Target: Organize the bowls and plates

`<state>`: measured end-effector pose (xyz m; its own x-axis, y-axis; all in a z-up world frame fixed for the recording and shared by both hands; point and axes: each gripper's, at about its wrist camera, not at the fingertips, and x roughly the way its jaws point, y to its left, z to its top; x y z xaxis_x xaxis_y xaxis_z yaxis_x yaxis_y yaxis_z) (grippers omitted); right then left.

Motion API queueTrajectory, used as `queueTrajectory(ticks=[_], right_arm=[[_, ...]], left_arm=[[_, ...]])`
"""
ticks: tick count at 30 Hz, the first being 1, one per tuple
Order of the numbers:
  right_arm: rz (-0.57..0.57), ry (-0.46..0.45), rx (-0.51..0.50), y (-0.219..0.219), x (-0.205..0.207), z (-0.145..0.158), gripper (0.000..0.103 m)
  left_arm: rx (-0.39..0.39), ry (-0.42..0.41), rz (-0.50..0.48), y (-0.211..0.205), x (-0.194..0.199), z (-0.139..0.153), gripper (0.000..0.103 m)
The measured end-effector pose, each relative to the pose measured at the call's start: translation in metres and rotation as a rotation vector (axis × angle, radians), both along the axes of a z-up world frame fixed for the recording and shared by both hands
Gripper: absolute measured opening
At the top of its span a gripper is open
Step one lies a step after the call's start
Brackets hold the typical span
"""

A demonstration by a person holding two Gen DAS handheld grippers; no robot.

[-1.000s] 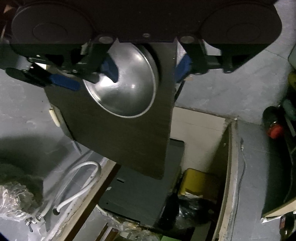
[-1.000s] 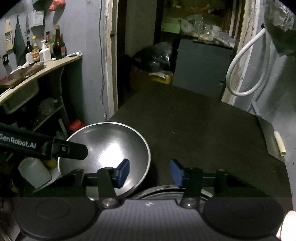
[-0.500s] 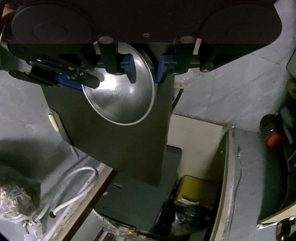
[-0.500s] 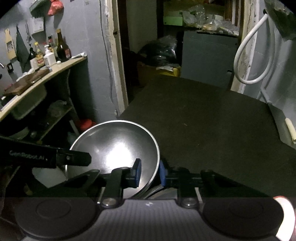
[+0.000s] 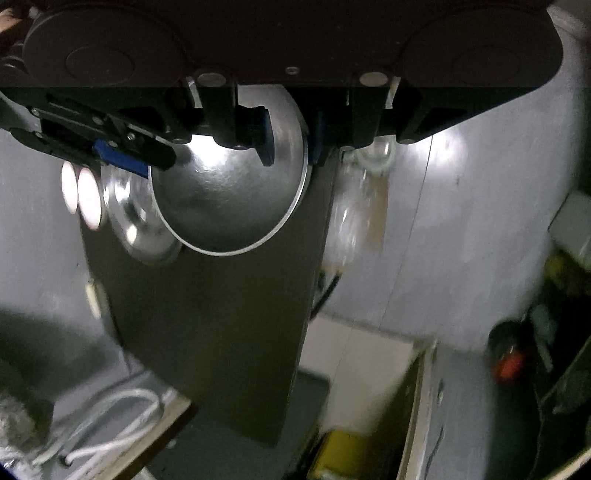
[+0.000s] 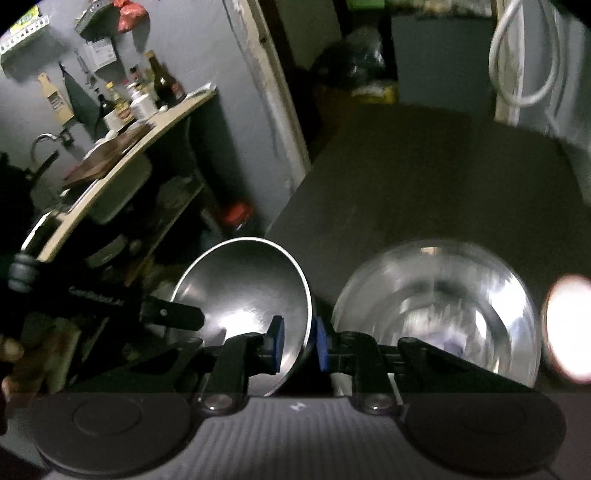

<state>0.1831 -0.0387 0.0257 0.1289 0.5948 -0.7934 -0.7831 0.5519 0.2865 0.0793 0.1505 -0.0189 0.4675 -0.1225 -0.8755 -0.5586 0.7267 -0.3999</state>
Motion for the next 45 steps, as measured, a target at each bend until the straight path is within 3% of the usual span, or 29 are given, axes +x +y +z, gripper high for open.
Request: queueTrajectory(ticks=[5,13,18,27,31,36,39,41,45], right_arm=[[-0.063,0.131,-0.083,-0.033,-0.004,-0.004,0.021],[-0.143,0.345,-0.101,-0.097,0.002,-0.018,0.021],[-0.215,0.441,-0.111,-0.126,0.008,-0.026,0.022],[-0.282,0.467,-0.064,-0.136,0.005,-0.032,0.025],[-0.297,0.446,-0.06,-0.135,0.002,-0.032,0.027],[-0.317,0.401,-0.045,-0.142,-0.001,-0.029,0.039],[-0.351,0.372,-0.009,-0.151,-0.001,-0.025,0.047],[-0.373,0.356,0.016,-0.156,0.0,-0.024,0.056],[-0.42,0.325,0.08,-0.169,0.003,-0.022,0.074]], left_arm=[[-0.016,0.063,-0.116,-0.03,0.001,0.005,0.023],[-0.075,0.141,-0.256,-0.062,0.014,-0.002,0.023],[-0.065,0.172,-0.342,-0.082,0.026,-0.005,0.024],[-0.053,0.191,-0.376,-0.095,0.032,-0.004,0.024],[0.0,0.194,-0.384,-0.098,0.034,0.001,0.027],[0.066,0.202,-0.382,-0.094,0.033,0.016,0.035],[0.121,0.164,-0.373,-0.09,0.035,0.033,0.046],[0.157,0.116,-0.368,-0.087,0.039,0.047,0.066],[0.2,0.044,-0.393,-0.09,0.051,0.063,0.079]])
